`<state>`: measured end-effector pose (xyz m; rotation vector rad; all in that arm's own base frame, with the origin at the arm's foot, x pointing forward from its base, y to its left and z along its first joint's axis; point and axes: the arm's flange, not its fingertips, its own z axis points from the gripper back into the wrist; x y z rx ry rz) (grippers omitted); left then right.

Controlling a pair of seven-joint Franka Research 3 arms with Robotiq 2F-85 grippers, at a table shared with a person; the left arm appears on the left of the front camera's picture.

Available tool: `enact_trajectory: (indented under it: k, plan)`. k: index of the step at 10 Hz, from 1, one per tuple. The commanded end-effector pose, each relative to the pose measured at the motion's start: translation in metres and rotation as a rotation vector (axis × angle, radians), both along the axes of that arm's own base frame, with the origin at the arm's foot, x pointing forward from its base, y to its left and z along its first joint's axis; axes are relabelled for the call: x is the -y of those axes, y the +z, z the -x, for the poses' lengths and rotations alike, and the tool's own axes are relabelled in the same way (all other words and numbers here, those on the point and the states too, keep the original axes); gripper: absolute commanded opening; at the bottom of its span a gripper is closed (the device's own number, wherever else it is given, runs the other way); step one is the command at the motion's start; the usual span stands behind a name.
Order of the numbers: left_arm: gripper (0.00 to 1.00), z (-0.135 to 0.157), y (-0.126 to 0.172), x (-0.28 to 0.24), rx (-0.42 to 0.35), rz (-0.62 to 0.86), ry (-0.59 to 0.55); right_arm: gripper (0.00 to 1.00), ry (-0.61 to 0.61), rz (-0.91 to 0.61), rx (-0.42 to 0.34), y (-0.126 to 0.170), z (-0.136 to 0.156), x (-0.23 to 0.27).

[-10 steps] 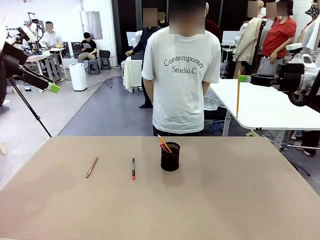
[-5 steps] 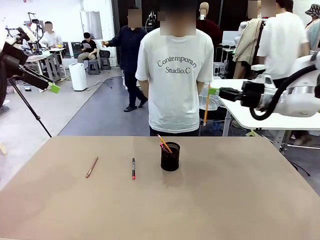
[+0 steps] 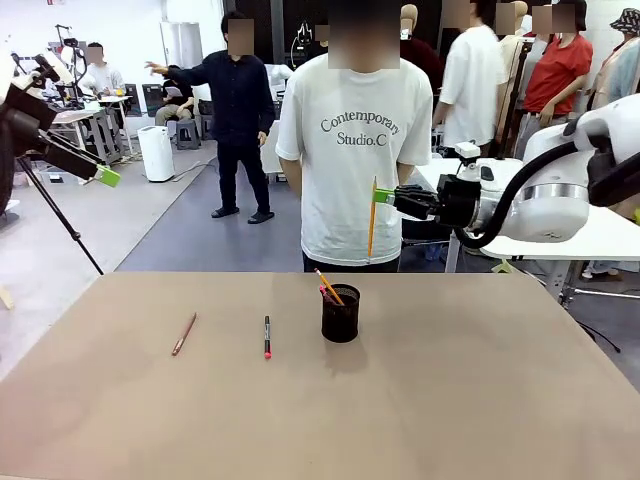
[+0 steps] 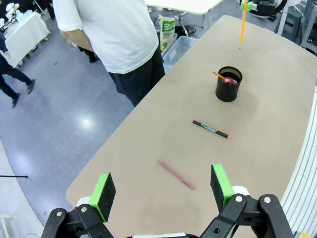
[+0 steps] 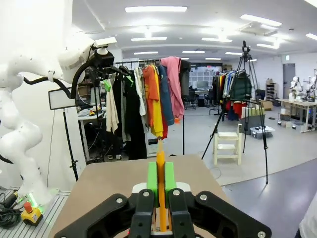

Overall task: Place the pens into the pen holder.
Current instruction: Pick up a writing instrument from the table and place it into the Pen holder.

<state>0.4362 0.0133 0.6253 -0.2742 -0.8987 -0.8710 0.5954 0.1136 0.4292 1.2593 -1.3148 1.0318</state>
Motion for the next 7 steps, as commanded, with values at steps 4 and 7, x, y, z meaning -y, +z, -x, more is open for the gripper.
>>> enact_trajectory:
  k: [4,7]
  plan:
    - [1.00,-0.001,0.000,-0.002,0.013,0.011,-0.019,0.00,0.002,0.002,-0.010,-0.002,0.003,0.000]
    - [1.00,-0.001,0.000,-0.002,0.013,0.011,-0.019,0.00,0.016,-0.024,-0.042,-0.026,0.000,-0.007]
